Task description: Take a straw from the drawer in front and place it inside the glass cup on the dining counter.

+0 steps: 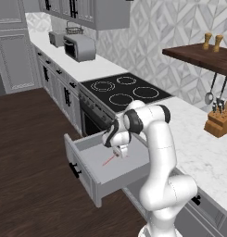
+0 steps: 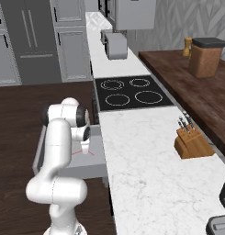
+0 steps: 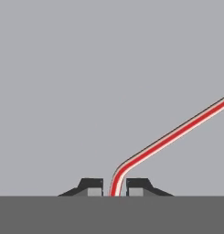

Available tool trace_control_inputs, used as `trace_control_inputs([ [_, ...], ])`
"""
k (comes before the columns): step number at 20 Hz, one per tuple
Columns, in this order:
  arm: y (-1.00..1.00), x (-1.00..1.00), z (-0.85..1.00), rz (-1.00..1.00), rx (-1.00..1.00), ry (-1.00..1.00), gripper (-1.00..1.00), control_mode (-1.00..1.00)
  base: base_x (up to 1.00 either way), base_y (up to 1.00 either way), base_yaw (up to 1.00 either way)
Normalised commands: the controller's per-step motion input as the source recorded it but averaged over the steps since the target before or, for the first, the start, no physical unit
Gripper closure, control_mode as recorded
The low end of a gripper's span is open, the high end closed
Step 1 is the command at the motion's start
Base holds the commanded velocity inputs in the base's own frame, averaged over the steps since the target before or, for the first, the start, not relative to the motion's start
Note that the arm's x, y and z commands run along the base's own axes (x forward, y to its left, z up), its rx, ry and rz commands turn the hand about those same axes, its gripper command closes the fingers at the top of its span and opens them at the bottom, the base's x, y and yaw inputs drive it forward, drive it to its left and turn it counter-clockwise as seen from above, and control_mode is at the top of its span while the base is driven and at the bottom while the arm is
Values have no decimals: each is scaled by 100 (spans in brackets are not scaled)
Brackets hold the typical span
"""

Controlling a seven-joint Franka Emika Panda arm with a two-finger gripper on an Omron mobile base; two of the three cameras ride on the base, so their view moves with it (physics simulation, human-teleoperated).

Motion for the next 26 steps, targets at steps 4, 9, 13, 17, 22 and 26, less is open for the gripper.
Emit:
trace_control_inputs([
  [4, 8, -15, -9, 0, 0, -4, 100, -100, 0, 0, 0],
  [9, 7, -12, 33, 0, 1, -6, 100, -100, 0, 0, 0],
  [13, 0, -2, 100, 3, 10, -7, 100, -100, 0, 0, 0],
  [17, 0, 1, 100, 5, 7, -9, 100, -100, 0, 0, 0],
  [22, 0, 9, 100, 7, 7, -2, 100, -100, 0, 0, 0],
  [26, 4, 0, 100, 2, 0, 0, 100, -100, 0, 0, 0],
])
